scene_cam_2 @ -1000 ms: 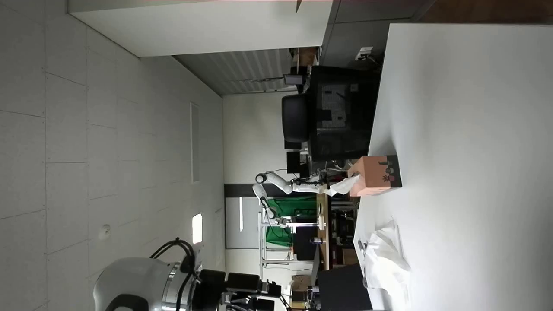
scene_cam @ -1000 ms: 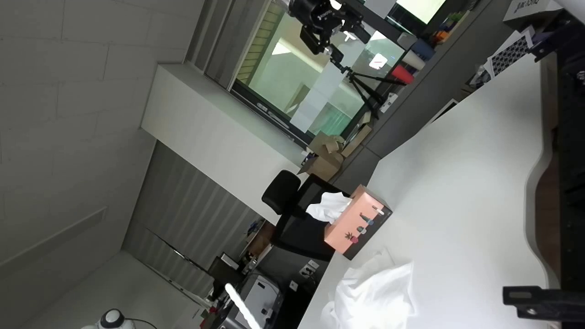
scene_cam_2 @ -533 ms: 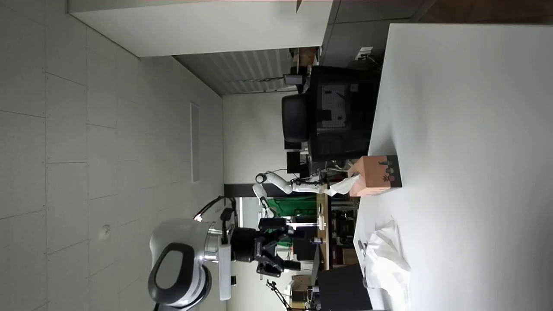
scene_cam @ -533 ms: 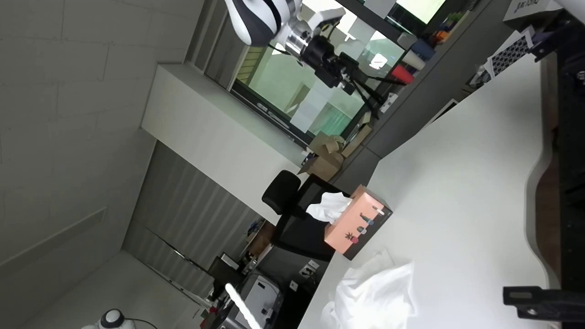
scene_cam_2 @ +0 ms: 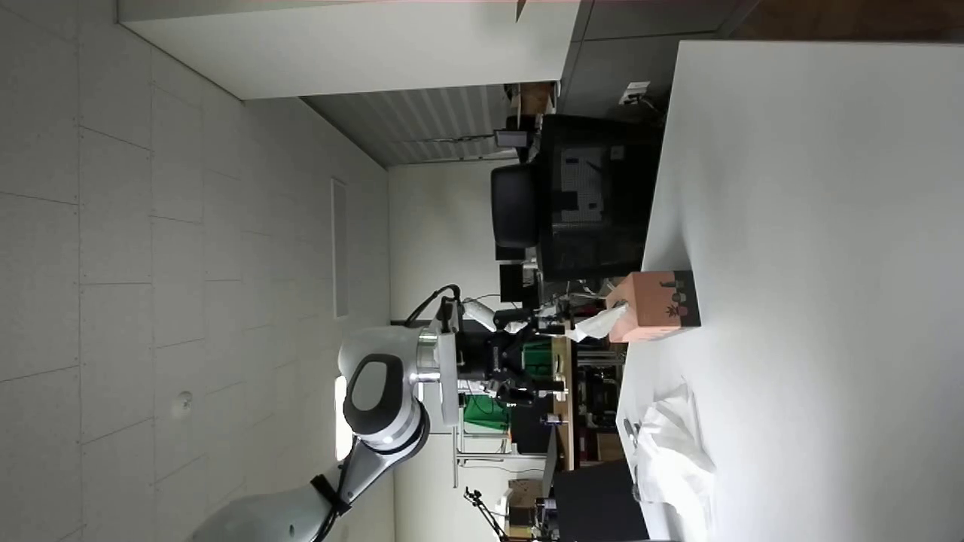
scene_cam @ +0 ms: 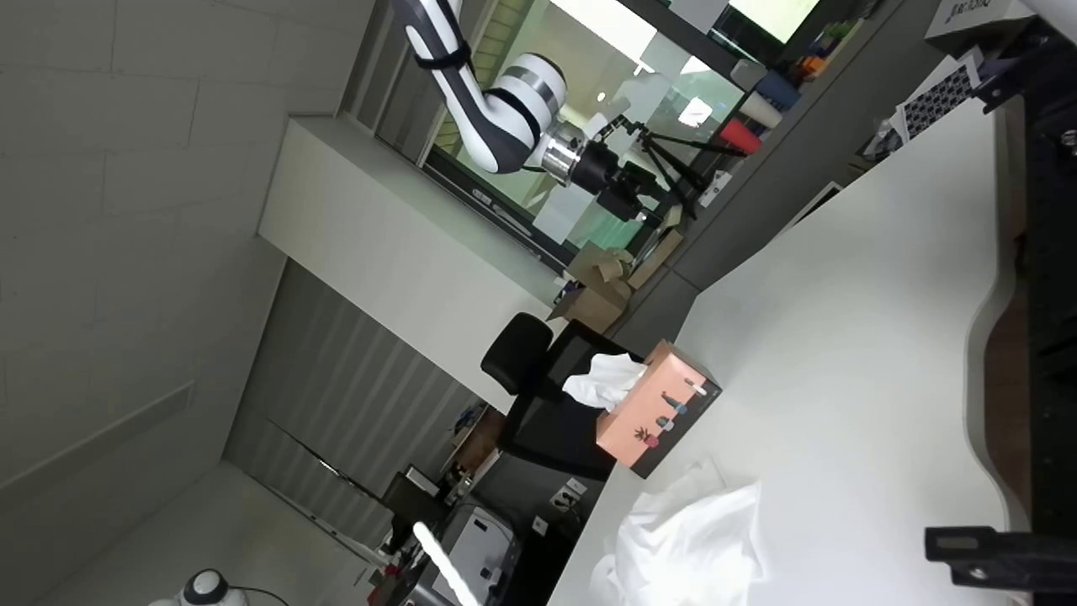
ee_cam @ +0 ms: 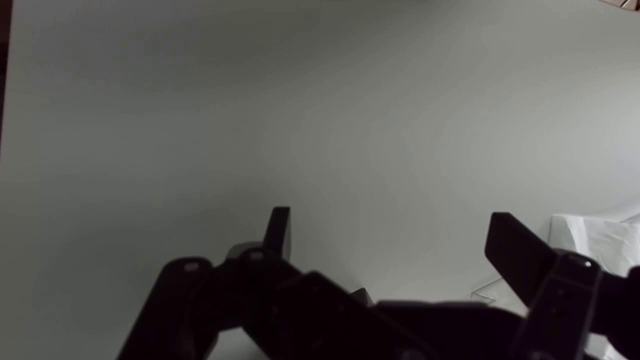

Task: Remove a tissue from the box

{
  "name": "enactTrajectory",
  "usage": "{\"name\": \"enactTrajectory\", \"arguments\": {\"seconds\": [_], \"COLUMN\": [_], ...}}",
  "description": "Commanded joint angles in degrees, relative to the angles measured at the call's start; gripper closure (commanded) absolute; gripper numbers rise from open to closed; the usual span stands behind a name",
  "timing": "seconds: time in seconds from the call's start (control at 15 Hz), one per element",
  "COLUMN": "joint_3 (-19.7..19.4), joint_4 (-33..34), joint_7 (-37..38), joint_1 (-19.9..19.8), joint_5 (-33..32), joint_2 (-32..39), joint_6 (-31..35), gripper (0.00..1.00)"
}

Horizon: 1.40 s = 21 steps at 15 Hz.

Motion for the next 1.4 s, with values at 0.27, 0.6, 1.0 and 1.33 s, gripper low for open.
{"name": "enactTrajectory", "arguments": {"seconds": [0.27, 0.6, 1.0, 1.33], "joint_3": [2.3, 2.3, 4.1, 7.9], "joint_4": [0.4, 0.4, -0.1, 2.2], "joint_7": [0.3, 0.3, -4.4, -9.9], "joint_1": [-2.6, -2.6, -2.9, -2.1], "joint_5": [-0.7, -0.7, -3.5, -9.5], "joint_2": [-0.3, -0.3, 1.3, 8.0], "joint_6": [-0.2, -0.2, 8.3, 20.3], "gripper": [0.00, 0.00, 0.00, 0.00]}}
